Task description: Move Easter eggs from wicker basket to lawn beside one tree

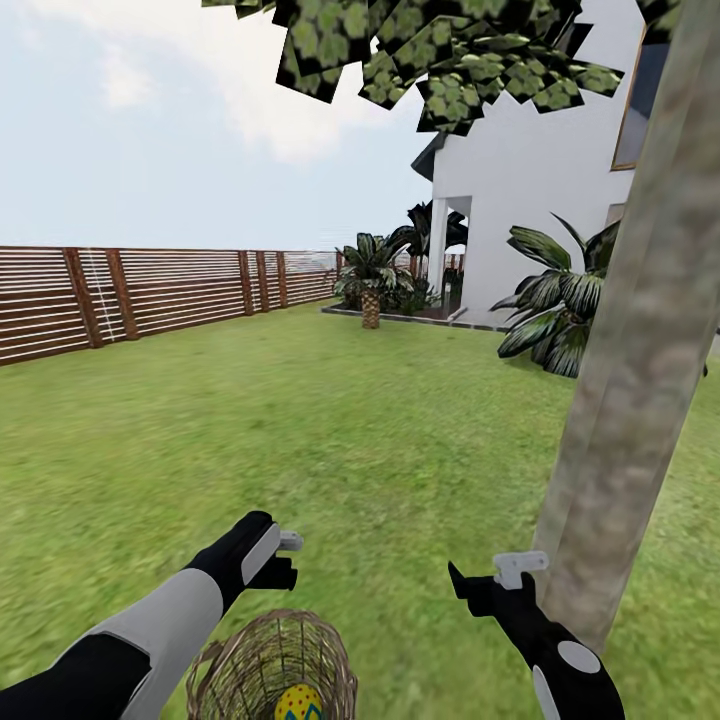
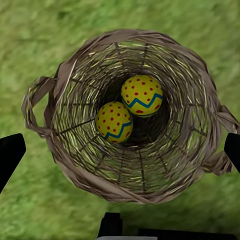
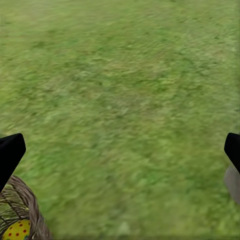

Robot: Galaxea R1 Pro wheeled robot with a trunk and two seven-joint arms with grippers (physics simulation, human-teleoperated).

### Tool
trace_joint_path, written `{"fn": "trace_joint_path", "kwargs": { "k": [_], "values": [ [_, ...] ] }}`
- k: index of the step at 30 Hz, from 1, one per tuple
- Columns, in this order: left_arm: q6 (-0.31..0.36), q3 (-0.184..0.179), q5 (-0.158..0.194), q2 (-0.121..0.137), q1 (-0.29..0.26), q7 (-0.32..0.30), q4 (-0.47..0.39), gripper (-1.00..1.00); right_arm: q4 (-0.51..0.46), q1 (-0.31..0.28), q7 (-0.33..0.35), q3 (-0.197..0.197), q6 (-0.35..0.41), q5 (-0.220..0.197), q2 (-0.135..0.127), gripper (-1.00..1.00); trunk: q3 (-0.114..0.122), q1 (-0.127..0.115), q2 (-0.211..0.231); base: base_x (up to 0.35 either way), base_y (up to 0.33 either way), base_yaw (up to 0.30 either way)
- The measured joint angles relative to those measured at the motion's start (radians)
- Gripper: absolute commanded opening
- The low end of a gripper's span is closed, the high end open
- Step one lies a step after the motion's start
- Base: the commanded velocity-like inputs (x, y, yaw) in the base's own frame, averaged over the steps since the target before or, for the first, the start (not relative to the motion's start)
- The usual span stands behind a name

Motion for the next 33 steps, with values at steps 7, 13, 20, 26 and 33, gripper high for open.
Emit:
{"fn": "trace_joint_path", "kwargs": {
  "k": [7,13,20,26,33],
  "values": [
    [0.000,0.000,0.000,0.000,0.000,0.001,0.000,1.00,0.000,0.000,0.000,0.000,0.000,0.000,0.000,1.00,-0.022,0.027,-0.049,0.000,0.000,0.000],
    [0.000,-0.002,0.000,0.000,0.000,0.001,0.000,1.00,0.001,0.000,0.001,0.001,0.000,0.000,0.000,1.00,-0.041,0.050,-0.091,0.000,0.000,0.000],
    [0.000,-0.003,0.000,0.000,0.000,0.001,0.000,1.00,0.002,0.000,0.001,0.002,0.000,0.000,0.000,1.00,-0.063,0.077,-0.140,0.000,0.000,0.000],
    [0.000,-0.004,0.000,0.000,0.000,0.000,-0.001,1.00,0.003,0.000,0.002,0.001,0.000,-0.001,0.000,1.00,-0.081,0.100,-0.182,0.000,0.000,0.000],
    [-0.002,-0.005,0.000,0.001,0.000,-0.001,-0.001,1.00,0.003,0.000,0.002,0.001,0.001,0.000,0.000,1.00,-0.103,0.127,-0.231,0.000,0.000,0.000]
  ]
}}
